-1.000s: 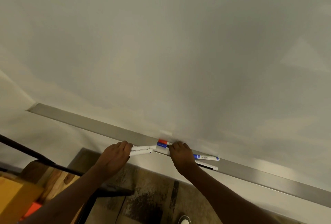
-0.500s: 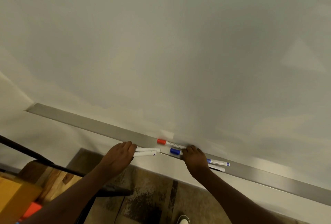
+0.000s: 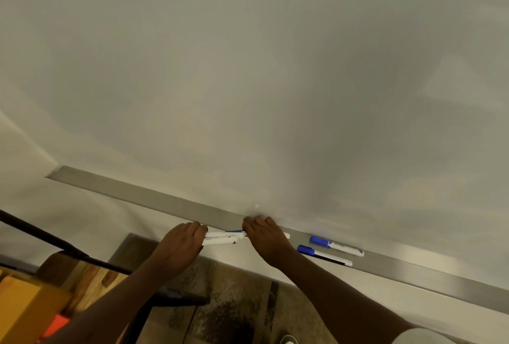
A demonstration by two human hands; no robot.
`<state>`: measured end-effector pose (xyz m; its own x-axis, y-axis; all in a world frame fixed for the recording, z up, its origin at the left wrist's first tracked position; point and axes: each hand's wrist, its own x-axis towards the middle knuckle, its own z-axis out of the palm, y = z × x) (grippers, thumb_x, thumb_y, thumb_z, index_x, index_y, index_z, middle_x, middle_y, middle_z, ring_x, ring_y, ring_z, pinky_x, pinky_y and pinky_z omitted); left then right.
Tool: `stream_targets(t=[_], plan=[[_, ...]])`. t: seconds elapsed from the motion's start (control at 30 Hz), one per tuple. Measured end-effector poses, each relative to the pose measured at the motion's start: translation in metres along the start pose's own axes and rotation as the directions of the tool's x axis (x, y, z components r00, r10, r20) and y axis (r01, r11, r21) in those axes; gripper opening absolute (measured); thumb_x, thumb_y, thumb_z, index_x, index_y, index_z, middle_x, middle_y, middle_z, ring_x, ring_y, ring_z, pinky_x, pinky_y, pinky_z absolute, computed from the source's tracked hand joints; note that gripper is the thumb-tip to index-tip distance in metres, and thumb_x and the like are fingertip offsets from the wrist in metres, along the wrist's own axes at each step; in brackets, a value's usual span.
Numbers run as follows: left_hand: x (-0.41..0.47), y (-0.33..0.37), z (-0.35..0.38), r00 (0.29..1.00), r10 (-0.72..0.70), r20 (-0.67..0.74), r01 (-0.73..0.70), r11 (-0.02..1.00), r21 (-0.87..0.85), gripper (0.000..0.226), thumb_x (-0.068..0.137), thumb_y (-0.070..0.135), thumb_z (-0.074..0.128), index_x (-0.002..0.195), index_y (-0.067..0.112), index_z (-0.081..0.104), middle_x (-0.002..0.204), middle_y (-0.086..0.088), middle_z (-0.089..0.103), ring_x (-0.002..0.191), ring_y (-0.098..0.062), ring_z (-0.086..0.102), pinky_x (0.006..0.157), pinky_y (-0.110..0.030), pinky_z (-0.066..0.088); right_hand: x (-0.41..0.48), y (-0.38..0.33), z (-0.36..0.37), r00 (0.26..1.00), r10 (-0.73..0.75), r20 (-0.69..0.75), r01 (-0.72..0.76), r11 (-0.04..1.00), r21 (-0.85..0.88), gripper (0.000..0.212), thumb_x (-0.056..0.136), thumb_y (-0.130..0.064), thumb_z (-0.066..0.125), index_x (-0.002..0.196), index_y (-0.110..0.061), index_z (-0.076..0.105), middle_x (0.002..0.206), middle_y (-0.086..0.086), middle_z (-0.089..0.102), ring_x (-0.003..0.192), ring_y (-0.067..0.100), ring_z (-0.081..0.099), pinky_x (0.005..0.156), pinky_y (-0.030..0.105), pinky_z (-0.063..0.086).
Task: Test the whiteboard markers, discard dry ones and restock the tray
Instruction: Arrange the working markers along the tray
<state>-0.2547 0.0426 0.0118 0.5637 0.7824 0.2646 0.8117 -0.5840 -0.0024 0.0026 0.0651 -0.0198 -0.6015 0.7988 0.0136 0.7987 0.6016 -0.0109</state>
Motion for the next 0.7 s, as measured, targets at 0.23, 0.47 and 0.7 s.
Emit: stream_targets(t=[0.23,0.47,0.7], plan=[[-0.006,-0.004,-0.002,1.0,0.019,-0.012,-0.019,1.0,0.014,0.027,0.066,0.019,0.083,0.086,0.013,0.065,0.07,-0.001,0.06,0.052,-0.01,0.05,0.048,-0.022,0.042,-0.005,0.005,0.005,0.993,-0.014,0.114,0.019,0.999,-0.044,0.042,0.077,-0.016,0.074,0.115,-0.009,0.055,0.098,0.01,0.064,0.086,0.023,0.058,0.077,0.034,0.046],[0.001,0.004,0.0,0.999,0.034,-0.014,-0.034,0.999,0.023,0.027,0.07,0.018,0.078,0.091,0.015,0.062,0.071,0.0,0.062,0.054,-0.009,0.05,0.051,-0.019,0.04,-0.042,0.036,0.002,0.987,0.071,0.142,-0.062,0.996,-0.07,0.029,0.075,-0.021,0.075,0.1,-0.017,0.061,0.09,0.004,0.067,0.079,0.019,0.061,0.078,0.033,0.049],[0.015,0.014,-0.003,0.998,0.054,-0.015,-0.053,0.998,0.014,0.038,0.054,0.015,0.089,0.086,0.011,0.067,0.07,-0.002,0.061,0.053,-0.01,0.052,0.049,-0.022,0.043,-0.067,0.055,0.009,0.979,0.147,0.142,-0.131,0.985,-0.112,0.046,0.052,-0.026,0.09,0.09,-0.018,0.064,0.081,0.003,0.068,0.073,0.018,0.063,0.07,0.031,0.052]])
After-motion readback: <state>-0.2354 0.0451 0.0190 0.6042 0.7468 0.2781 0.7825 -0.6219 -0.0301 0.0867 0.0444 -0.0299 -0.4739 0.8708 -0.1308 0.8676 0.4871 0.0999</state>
